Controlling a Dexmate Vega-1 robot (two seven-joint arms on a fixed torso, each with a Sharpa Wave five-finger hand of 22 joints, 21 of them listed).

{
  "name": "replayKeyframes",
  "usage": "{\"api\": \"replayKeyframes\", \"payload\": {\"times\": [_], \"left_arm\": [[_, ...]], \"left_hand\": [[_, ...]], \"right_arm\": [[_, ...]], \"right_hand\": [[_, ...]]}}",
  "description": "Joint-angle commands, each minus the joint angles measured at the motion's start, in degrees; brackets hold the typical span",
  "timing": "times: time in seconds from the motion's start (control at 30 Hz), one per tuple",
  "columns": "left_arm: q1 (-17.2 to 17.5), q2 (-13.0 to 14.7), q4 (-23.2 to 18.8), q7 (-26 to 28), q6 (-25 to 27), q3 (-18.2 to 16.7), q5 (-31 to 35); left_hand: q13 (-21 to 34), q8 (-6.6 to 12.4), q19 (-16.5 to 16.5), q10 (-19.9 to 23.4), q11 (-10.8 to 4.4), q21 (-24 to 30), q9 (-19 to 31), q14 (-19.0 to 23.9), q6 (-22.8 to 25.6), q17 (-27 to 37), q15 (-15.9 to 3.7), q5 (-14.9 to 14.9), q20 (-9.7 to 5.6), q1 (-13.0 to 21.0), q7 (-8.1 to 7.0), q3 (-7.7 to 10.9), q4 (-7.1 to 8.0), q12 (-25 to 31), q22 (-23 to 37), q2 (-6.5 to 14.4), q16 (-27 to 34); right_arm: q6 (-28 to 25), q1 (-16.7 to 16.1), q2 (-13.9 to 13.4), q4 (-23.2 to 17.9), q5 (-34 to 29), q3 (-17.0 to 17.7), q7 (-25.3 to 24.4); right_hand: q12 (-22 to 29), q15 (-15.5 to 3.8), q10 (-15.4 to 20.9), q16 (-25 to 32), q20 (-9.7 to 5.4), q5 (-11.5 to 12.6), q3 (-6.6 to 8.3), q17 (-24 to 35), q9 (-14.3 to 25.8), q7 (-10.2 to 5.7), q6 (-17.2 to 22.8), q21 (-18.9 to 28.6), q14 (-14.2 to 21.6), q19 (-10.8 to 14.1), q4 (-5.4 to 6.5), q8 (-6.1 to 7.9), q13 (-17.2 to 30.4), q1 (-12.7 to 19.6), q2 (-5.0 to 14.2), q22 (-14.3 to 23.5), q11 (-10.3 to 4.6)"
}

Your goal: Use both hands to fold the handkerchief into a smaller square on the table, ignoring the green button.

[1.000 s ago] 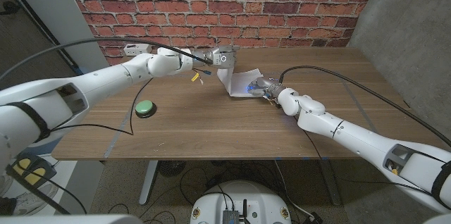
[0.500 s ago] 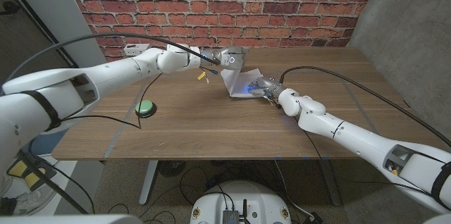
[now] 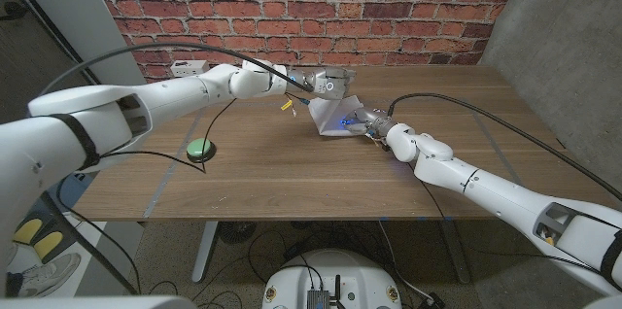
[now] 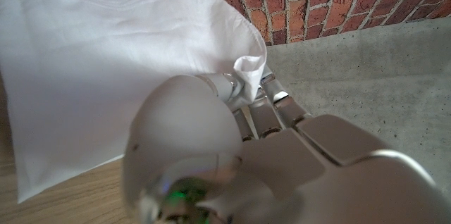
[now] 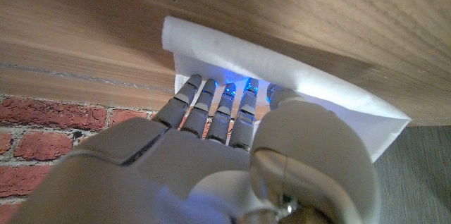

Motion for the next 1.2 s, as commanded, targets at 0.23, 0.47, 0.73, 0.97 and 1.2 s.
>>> {"api": "replayKeyframes", "payload": {"times": [0.23,0.47,0.73,0.97,1.2], "left_arm": [[-0.60,-2.55,2.65,2.53,2.64,4.09,-3.45],[0.39,-2.27,2.61,5.37,4.96,4.22,-4.27],[2.50,-1.48,0.05,0.58,10.42,3.29,-2.31],[5.94,-3.07,2.63,-0.04,19.84,1.39,-0.55],[11.05,-5.35,4.58,4.24,28.26,-2.85,-7.16]], "left_hand": [[0.01,-2.90,-1.67,-3.95,-0.38,2.45,0.29,-1.85,-4.99,0.19,-10.23,0.60,-2.10,0.19,-0.99,-0.23,-0.63,-2.94,0.20,0.41,-2.41],[-0.82,-5.73,-5.28,-13.67,0.20,5.17,-0.08,-11.66,-14.57,1.71,-9.11,0.98,2.04,-1.25,-3.70,-0.99,-0.14,-8.47,-0.70,0.27,-4.28],[-1.57,-6.16,-7.36,-21.91,0.62,6.95,-0.51,-20.73,-23.87,2.39,-7.02,0.28,2.64,-7.31,-4.77,-5.76,2.09,-10.55,-2.63,-1.73,-4.56],[-2.35,-5.76,-9.12,-26.53,-0.15,6.46,-0.80,-25.23,-29.04,0.57,-6.69,0.23,2.50,-15.34,-5.60,-11.56,2.96,-10.56,-5.07,-7.11,-5.10],[-2.75,-5.30,-9.57,-26.95,-0.07,6.23,-0.89,-25.80,-30.02,0.62,-6.12,0.42,2.83,-21.75,-5.55,-14.32,6.17,-9.92,-5.87,-6.21,-4.22]], "right_arm": [[0.01,-0.43,-0.76,-0.72,0.05,0.51,0.55],[0.02,-0.22,-0.60,-0.49,0.00,0.53,0.74],[0.25,0.27,-0.47,0.02,0.07,0.49,1.16],[0.21,0.61,-0.38,0.35,0.14,0.45,1.54],[0.04,0.93,-0.44,-0.06,-0.06,0.66,1.32]], "right_hand": [[-0.28,-3.66,0.29,-0.06,-0.03,0.19,0.15,0.12,0.14,-0.06,0.32,0.32,0.09,0.46,-0.66,-0.08,0.19,-0.48,-0.24,0.26,0.30],[-0.31,-3.65,0.29,-0.07,0.00,0.18,0.15,0.14,0.15,-0.06,0.30,0.29,0.05,0.41,-0.74,-0.13,0.19,-0.56,-0.23,0.26,0.16],[-0.35,-3.69,0.30,-0.03,0.04,0.17,0.18,0.14,0.15,-0.03,0.26,0.30,0.15,0.44,-0.88,-0.19,0.19,-0.61,-0.23,0.26,0.13],[-0.38,-3.63,0.29,-0.05,0.07,0.15,0.17,0.14,0.15,-0.04,0.25,0.29,0.12,0.40,-0.96,-0.22,0.20,-0.69,-0.28,0.26,0.21],[-0.40,-3.59,0.31,-0.06,0.06,0.14,0.16,0.15,0.16,-0.04,0.26,0.29,0.11,0.42,-1.04,-0.24,0.20,-0.76,-0.29,0.26,0.42]]}}
